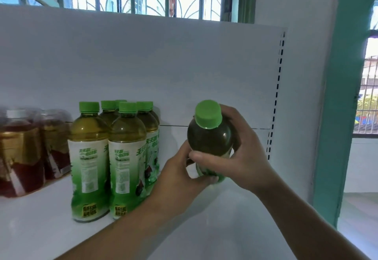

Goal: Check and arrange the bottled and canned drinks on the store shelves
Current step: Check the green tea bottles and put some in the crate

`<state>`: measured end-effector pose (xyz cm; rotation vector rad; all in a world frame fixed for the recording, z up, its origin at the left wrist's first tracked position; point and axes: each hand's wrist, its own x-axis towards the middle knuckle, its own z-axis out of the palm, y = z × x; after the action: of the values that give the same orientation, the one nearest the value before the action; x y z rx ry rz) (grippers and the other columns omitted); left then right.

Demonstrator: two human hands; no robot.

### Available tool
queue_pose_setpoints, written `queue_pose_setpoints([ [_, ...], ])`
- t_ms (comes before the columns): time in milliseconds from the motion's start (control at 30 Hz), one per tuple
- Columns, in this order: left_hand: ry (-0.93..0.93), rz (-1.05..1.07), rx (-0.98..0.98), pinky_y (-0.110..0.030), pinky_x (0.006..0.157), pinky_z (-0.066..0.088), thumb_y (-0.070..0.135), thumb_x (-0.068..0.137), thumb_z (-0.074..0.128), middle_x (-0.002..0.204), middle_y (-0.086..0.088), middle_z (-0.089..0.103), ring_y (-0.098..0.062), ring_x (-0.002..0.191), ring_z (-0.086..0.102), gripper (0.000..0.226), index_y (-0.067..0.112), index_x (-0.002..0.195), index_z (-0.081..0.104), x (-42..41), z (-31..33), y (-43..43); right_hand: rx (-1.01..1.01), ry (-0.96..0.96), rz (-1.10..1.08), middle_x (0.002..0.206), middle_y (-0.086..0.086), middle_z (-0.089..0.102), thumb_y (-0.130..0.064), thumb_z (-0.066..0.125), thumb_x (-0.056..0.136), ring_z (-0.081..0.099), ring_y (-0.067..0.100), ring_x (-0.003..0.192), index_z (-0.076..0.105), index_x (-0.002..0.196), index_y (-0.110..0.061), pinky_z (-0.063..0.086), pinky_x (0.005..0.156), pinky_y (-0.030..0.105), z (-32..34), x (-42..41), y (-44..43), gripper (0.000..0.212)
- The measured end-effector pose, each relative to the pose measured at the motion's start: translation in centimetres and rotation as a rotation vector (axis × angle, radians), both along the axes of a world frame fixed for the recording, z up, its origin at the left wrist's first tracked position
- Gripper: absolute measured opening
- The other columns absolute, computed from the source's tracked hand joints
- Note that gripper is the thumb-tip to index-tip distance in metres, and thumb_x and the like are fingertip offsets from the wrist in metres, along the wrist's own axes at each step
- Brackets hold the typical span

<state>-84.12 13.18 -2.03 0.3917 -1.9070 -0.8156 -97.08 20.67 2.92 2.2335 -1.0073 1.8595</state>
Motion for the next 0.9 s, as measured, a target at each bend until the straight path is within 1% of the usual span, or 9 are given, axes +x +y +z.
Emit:
queue_pose_setpoints([
  [133, -0.239, 0.119, -0.013, -0.014, 0.094, 0.047, 0.023, 0.075, 0.085, 0.112, 0.034, 0.06, 0.007, 0.116, 0.054, 0.062, 0.055, 0.111, 0.045, 0.8, 0.9, 0.5, 0.078, -0.087, -0.089, 0.104, -0.024, 0.068, -0.03, 0.088, 0.064, 0.068, 0.004, 0.099, 0.057, 0.119, -0.039, 0.053, 0.079, 0.015, -0.1, 0.3, -0.1, 0.064],
  [233, -0.443, 0.077, -0.028, 0.0, 0.085, 0.038, 0.02, 0.084, 0.077, 0.118, 0.036, 0.048, 0.017, 0.11, 0.047, 0.071, 0.054, 0.127, 0.032, 2.2, 3.1, 1.6, 0.192, -0.222, -0.118, 0.098, -0.018, 0.072, -0.036, 0.091, 0.062, 0.071, 0.004, 0.089, 0.06, 0.112, -0.037, 0.055, 0.074, 0.02, -0.3, 0.5, -0.9, 0.058],
  [267, -0.493, 0.114, -0.055, 0.001, 0.083, 0.035, 0.019, 0.088, 0.071, 0.123, 0.035, 0.046, 0.016, 0.11, 0.047, 0.069, 0.049, 0.136, 0.032, 3.0, 4.2, 2.2, 0.222, -0.256, -0.111, 0.098, -0.015, 0.073, -0.039, 0.093, 0.063, 0.072, 0.006, 0.088, 0.061, 0.11, -0.037, 0.056, 0.074, 0.022, -0.5, 0.6, -1.1, 0.057],
  [333, -0.557, 0.295, -0.203, -0.014, 0.092, 0.04, 0.026, 0.096, 0.059, 0.136, 0.019, 0.052, -0.001, 0.12, 0.052, 0.052, 0.041, 0.142, 0.039, 4.8, 6.5, 3.2, 0.267, -0.307, -0.095, 0.099, -0.013, 0.074, -0.043, 0.086, 0.063, 0.072, 0.008, 0.089, 0.062, 0.11, -0.034, 0.057, 0.077, 0.027, -0.6, 1.1, -1.6, 0.054],
  [400, -0.568, 0.45, -0.392, -0.022, 0.087, 0.05, 0.034, 0.1, 0.051, 0.128, 0.014, 0.062, -0.003, 0.102, 0.061, 0.035, 0.04, 0.135, 0.051, 6.6, 8.2, 3.9, 0.306, -0.316, -0.106, 0.099, -0.013, 0.074, -0.046, 0.08, 0.061, 0.072, 0.006, 0.09, 0.063, 0.114, -0.03, 0.057, 0.079, 0.026, -0.7, 1.9, -2.1, 0.058],
  [467, -0.492, 0.538, -0.556, -0.02, 0.079, 0.052, 0.036, 0.101, 0.049, 0.113, 0.02, 0.067, 0.002, 0.085, 0.06, 0.029, 0.039, 0.128, 0.06, 8.3, 9.4, 3.9, 0.341, -0.313, -0.145, 0.098, -0.015, 0.074, -0.05, 0.08, 0.06, 0.071, 0.004, 0.089, 0.063, 0.116, -0.028, 0.056, 0.078, 0.022, -0.6, 2.9, -2.7, 0.063],
  [567, -0.273, 0.622, -0.765, -0.025, 0.088, 0.044, 0.03, 0.094, 0.054, 0.104, 0.018, 0.067, -0.004, 0.094, 0.06, 0.025, 0.029, 0.114, 0.069, 10.2, 10.4, 1.7, 0.39, -0.328, -0.198, 0.1, -0.013, 0.073, -0.05, 0.083, 0.062, 0.07, 0.002, 0.09, 0.06, 0.12, -0.027, 0.055, 0.077, 0.02, -0.4, 3.8, -3.7, 0.067],
  [733, -0.444, 0.719, -0.708, -0.034, 0.103, 0.035, 0.034, 0.094, 0.057, 0.129, 0.005, 0.06, -0.018, 0.12, 0.052, 0.034, 0.021, 0.124, 0.062, 11.2, 10.0, -2.1, 0.653, -0.292, -0.216, 0.115, -0.007, 0.066, -0.022, 0.088, 0.075, 0.067, 0.003, 0.097, 0.039, 0.136, -0.029, 0.055, 0.073, 0.015, 0.3, 4.6, -3.8, 0.078],
  [900, -0.363, 0.698, -0.762, -0.028, 0.081, 0.044, 0.039, 0.091, 0.041, 0.118, 0.002, 0.065, -0.02, 0.109, 0.058, 0.039, 0.019, 0.101, 0.073, 11.1, 8.1, -3.7, 0.884, -0.198, -0.286, 0.1, -0.012, 0.071, -0.01, 0.083, 0.08, 0.069, -0.003, 0.083, 0.058, 0.111, -0.027, 0.052, 0.066, 0.012, -0.5, 4.5, -2.4, 0.044],
])
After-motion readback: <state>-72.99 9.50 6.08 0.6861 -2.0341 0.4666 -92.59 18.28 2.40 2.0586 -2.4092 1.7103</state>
